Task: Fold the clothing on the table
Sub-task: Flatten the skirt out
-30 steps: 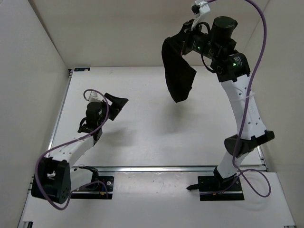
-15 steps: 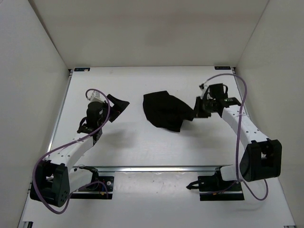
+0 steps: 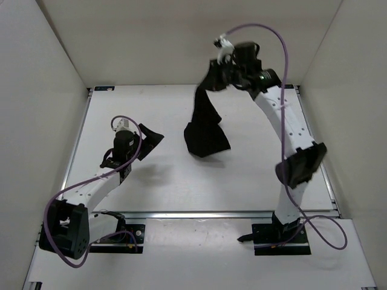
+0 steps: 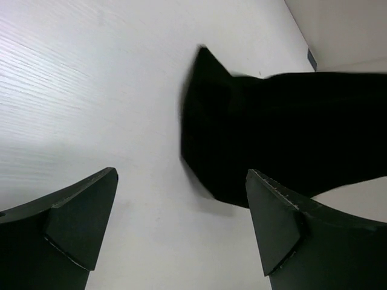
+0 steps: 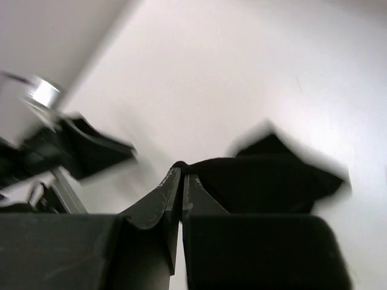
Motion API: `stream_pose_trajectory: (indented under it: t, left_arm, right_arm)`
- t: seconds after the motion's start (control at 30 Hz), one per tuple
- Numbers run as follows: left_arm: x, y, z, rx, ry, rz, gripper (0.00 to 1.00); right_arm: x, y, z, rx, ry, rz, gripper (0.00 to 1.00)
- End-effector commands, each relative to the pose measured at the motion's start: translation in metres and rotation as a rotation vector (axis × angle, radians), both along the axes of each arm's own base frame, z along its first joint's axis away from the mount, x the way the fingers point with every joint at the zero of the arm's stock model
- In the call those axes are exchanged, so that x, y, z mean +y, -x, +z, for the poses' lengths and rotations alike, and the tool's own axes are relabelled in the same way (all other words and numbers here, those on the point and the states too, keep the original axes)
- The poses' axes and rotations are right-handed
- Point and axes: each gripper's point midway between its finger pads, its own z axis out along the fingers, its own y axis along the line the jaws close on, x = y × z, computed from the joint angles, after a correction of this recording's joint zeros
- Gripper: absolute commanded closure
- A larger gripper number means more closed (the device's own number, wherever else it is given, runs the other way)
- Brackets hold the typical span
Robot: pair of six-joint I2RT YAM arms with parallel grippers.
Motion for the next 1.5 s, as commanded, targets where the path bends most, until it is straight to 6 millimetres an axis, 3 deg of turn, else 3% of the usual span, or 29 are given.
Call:
stream_pose_trajectory:
  t: [0.0, 0.07, 0.13, 0.17, 0.2, 0.23, 0.27, 0.3, 0.33, 0.37, 0.47, 0.57, 0.7, 0.83, 1.0, 1.13, 1.17, 1.2, 1.27, 1.3, 1.37, 1.4, 1.43, 1.47]
  left_arm:
    - [0.036, 0.001, 0.006, -0.016, -0.06, 0.137, 0.02]
    - [0.054, 0.004, 0.016, -0.044, -0.078, 0.194, 0.01]
    - [0.064, 0.006, 0.023, -0.053, -0.106, 0.214, 0.01]
    - [0.07, 0.008, 0.023, -0.044, -0.113, 0.229, 0.01]
    - [0.07, 0.008, 0.024, -0.047, -0.113, 0.231, 0.02]
    - [0.072, 0.01, 0.027, -0.058, -0.107, 0.233, 0.01]
    - [0.073, 0.009, 0.031, -0.069, -0.104, 0.239, 0.01]
    - [0.072, 0.01, 0.031, -0.07, -0.104, 0.235, 0.01]
    - [0.071, 0.01, 0.033, -0.074, -0.11, 0.226, 0.01]
    - [0.069, 0.01, 0.032, -0.069, -0.11, 0.215, 0.02]
    - [0.062, 0.009, 0.024, -0.046, -0.112, 0.186, 0.01]
    - [0.05, 0.01, 0.012, -0.015, -0.096, 0.143, 0.02]
    - [0.04, 0.007, 0.002, 0.008, -0.098, 0.103, 0.02]
    - [0.027, 0.0, 0.003, 0.012, -0.101, 0.047, 0.01]
    - [0.013, -0.014, 0.002, 0.019, -0.117, -0.006, 0.01]
    - [0.004, -0.023, 0.001, 0.015, -0.153, -0.042, 0.02]
    - [0.001, -0.026, 0.001, 0.022, -0.15, -0.048, 0.01]
    - [0.002, -0.03, 0.004, 0.017, -0.155, -0.048, 0.01]
    - [0.0, -0.034, -0.003, 0.031, -0.171, -0.067, 0.02]
    - [-0.003, -0.041, 0.007, 0.005, -0.174, -0.074, 0.01]
    - [-0.006, -0.046, -0.001, 0.043, -0.181, -0.106, 0.01]
    - [-0.008, -0.051, 0.004, 0.031, -0.192, -0.12, 0.02]
    - [-0.012, -0.052, -0.003, 0.047, -0.203, -0.152, 0.01]
    - [-0.021, -0.056, -0.003, 0.051, -0.208, -0.181, 0.02]
  right_arm:
    - [0.041, 0.02, 0.184, -0.41, -0.247, 0.186, 1.0]
    - [0.02, 0.05, 0.239, -0.512, -0.338, 0.202, 1.0]
    - [-0.014, 0.037, 0.217, -0.487, -0.279, 0.099, 1.0]
    - [-0.031, 0.037, 0.187, -0.441, -0.232, 0.027, 1.0]
    - [-0.052, 0.027, 0.179, -0.475, -0.228, -0.037, 1.0]
    - [-0.081, 0.031, 0.13, -0.358, -0.234, -0.108, 1.0]
    - [-0.092, 0.04, 0.09, -0.278, -0.284, -0.114, 0.99]
    - [-0.124, 0.04, 0.081, -0.288, -0.3, -0.197, 1.0]
    - [-0.146, 0.035, 0.031, -0.181, -0.276, -0.265, 1.0]
    - [-0.158, 0.042, -0.014, -0.087, -0.215, -0.328, 1.0]
    - [-0.176, 0.072, -0.12, 0.171, -0.013, -0.416, 1.0]
    - [-0.168, 0.122, -0.188, 0.406, 0.105, -0.38, 1.0]
    - [-0.159, 0.182, -0.238, 0.659, 0.142, -0.336, 1.0]
    - [-0.159, 0.21, -0.245, 0.749, 0.215, -0.311, 1.0]
    - [-0.174, 0.236, -0.228, 0.826, 0.268, -0.323, 1.0]
    - [-0.159, 0.278, -0.232, 0.931, 0.321, -0.219, 0.99]
    - [-0.156, 0.287, -0.235, 0.975, 0.325, -0.205, 0.92]
    - [-0.156, 0.296, -0.237, 1.006, 0.326, -0.192, 0.75]
    - [-0.162, 0.289, -0.237, 0.974, 0.33, -0.236, 0.44]
    - [-0.167, 0.28, -0.232, 0.949, 0.314, -0.264, 0.32]
    - [-0.175, 0.254, -0.217, 0.856, 0.29, -0.33, 0.23]
    - [-0.178, 0.231, -0.203, 0.784, 0.252, -0.356, 0.22]
    - [-0.177, 0.214, -0.186, 0.722, 0.214, -0.352, 0.21]
    - [-0.179, 0.196, -0.181, 0.682, 0.19, -0.368, 0.19]
